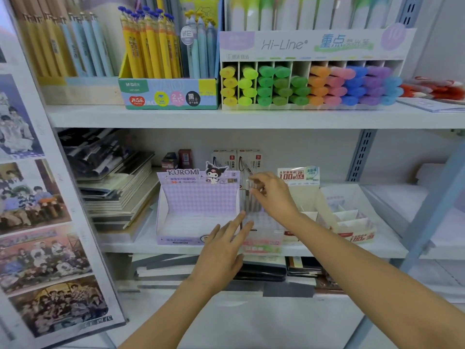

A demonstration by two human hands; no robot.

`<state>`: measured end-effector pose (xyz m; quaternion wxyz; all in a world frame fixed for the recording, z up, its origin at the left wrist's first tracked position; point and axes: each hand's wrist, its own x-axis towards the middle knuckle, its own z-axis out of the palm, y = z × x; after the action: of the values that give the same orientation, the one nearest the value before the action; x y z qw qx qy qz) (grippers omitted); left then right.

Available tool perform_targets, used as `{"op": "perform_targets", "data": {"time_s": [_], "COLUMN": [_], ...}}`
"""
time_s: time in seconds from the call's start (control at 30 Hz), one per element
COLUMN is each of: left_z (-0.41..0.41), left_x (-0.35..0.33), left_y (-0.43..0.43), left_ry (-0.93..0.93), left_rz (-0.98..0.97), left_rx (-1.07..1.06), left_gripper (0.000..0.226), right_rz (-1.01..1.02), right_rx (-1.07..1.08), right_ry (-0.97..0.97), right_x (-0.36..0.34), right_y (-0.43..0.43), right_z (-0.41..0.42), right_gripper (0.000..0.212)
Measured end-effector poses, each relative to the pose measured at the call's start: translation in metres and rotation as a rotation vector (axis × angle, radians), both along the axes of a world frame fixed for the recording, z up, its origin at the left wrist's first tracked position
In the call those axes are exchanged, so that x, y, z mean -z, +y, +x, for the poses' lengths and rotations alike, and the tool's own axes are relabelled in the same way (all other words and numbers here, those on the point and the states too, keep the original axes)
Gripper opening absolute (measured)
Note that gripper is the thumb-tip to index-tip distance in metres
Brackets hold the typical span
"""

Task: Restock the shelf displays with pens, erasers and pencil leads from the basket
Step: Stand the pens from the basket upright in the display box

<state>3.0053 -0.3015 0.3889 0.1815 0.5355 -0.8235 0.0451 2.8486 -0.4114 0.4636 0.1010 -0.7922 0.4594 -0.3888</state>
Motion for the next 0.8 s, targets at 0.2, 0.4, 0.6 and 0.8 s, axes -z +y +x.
{"op": "perform_targets", "data": {"time_s": [0.2,0.4,0.6,0.8], "left_z": [-0.001,0.011,0.025,0.031], "left_x": [0.028,0.161,0.316,0.41], "left_y": [0.038,0.091,0.148,0.185], "left_ry": [0.185,0.246,0.107,0.104], "left_rz": [-0.207,0.09,0.727,1.033], "left_rx": [-0.058,-0.186,-0.355,-0.321], "left_gripper": [0.052,0.035,0.041,0.048], "right_rz": [-0.135,0.254,0.801,1.156], "right_rx": [-0.187,-0.277,-0.243,-0.016], "right_ry": [-0.172,-0.03,0.316,0.509], "right_x": [0.037,0.189,0.37,0.483], "right_y": [0.076,0.128,0.162,0.197], "right_z": [-0.007,0.0,-0.012,-0.035], "right_gripper": [0.012,0.014,0.02,0.013]}}
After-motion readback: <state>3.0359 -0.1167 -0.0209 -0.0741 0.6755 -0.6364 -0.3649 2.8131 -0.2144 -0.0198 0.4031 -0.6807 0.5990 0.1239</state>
